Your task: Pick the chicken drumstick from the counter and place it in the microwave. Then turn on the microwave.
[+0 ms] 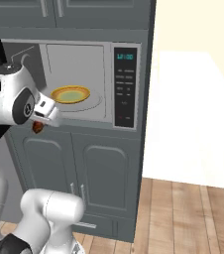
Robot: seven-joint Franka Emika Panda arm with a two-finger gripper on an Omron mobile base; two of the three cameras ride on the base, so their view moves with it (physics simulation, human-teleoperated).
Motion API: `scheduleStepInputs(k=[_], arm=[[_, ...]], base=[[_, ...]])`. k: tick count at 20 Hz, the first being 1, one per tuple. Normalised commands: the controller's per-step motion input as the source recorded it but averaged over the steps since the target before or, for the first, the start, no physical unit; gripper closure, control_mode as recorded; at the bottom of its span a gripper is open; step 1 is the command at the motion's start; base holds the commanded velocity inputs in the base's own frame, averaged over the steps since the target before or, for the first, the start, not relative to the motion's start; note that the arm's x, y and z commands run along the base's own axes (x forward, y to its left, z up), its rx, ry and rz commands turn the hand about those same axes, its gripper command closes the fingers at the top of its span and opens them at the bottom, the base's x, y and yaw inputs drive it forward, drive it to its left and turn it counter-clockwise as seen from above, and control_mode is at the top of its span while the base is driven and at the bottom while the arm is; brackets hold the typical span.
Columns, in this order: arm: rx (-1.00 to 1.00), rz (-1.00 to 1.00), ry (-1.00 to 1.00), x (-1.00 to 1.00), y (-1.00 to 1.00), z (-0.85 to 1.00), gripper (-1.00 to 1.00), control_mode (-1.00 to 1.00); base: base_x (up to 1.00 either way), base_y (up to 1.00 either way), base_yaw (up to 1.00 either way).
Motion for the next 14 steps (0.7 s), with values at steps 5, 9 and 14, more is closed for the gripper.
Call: scheduleStepInputs(k=[5,9,14], arm=[[0.00,0.07,-0.05,0.63,0.24,0.00,1.00,-1.00],[0.00,0.03,-0.05,0.42,0.38,0.00,1.00,-1.00],[-0.01,0.02,-0.04,0.44,0.22,0.00,1.00,-1.00]], base=[[0.00,0.00,0.00],[0.00,0.00,0.00],[0.00,0.00,0.00]])
